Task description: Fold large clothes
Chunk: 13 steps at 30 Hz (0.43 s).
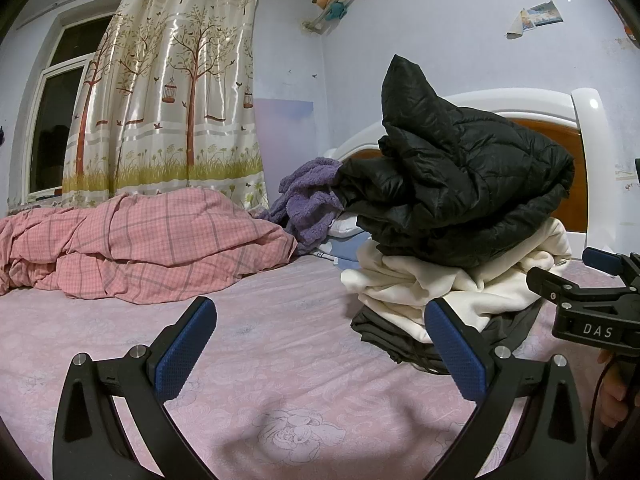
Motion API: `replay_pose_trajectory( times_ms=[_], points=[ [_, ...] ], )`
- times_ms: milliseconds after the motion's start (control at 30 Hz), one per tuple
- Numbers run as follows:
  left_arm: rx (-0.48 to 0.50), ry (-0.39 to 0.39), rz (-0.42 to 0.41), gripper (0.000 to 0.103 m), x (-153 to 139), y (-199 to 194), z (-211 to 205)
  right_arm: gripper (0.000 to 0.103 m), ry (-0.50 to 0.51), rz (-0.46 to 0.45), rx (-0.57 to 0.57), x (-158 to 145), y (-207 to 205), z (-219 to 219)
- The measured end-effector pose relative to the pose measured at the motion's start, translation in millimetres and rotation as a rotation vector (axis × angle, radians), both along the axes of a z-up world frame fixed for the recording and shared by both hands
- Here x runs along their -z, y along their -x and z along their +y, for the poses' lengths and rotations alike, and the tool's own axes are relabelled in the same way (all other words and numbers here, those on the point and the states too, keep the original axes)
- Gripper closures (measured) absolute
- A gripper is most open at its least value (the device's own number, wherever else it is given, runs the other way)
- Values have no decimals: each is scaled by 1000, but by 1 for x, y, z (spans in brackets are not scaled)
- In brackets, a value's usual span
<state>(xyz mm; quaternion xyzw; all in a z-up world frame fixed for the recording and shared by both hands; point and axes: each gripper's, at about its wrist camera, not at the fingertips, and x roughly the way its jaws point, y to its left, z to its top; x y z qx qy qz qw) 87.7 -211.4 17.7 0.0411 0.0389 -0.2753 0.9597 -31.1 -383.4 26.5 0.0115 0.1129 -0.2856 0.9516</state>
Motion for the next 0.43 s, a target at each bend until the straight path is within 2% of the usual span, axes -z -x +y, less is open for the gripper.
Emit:
replay_pose_trajectory(
  times_ms=[433],
  points=[
    [-1,-2,3,0,0,0,0,1,-3,4,-2,1,-1,-1]
  ],
)
